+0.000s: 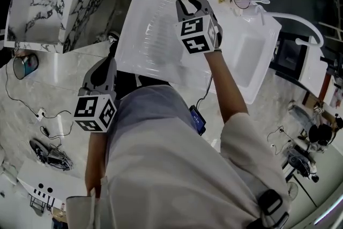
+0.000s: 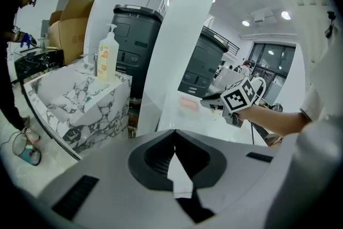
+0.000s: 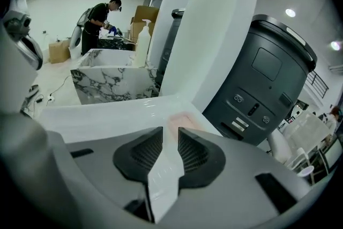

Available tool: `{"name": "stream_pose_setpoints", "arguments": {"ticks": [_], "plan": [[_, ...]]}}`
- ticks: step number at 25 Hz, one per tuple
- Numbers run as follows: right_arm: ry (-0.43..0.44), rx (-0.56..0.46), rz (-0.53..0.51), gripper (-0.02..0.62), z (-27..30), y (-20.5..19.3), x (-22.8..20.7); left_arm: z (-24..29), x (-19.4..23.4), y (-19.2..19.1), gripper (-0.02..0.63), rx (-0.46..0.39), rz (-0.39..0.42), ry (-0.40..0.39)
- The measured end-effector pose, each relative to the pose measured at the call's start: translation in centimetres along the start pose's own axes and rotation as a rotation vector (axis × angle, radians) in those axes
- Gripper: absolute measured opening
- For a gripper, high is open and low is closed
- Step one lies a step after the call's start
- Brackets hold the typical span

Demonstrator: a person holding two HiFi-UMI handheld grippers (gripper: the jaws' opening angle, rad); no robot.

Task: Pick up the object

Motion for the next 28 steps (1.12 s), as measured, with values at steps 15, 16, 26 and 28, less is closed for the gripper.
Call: {"name": "stream_pose_setpoints", "arguments": {"ticks": [15, 16, 26, 28], "plan": [[-0.029, 0.150, -0.226, 0.135, 6.4, -0.1, -0.3, -0.3, 3.5, 0.1, 0.002, 0.028, -0.039, 0.021], [-0.030, 0.159, -0.238, 0.138, 6.7, -0.2, -0.3, -0.3, 3.6, 0.1, 0.002, 0.030, -0.041, 0.021], [-0.003, 0.234, -0.293, 0.160, 9.6, -0.3, -0.9, -0.1, 4.7, 0.1, 0.002, 0.047, -0.055, 0.021], [0.004, 0.250, -0.303, 0.167, 10.0, -0.6, -0.8, -0.1, 4.9, 0.0, 0.002, 0.048, -0.058, 0.024]]}}
Point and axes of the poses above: the fingertips, and each gripper's own axes: z forward along the fingers, x to its left, y out of its top, the point moved 8 cm from there along -z, backward along the fingers, and after that the axes turned 2 degrees about x, right-handed, at the moved point
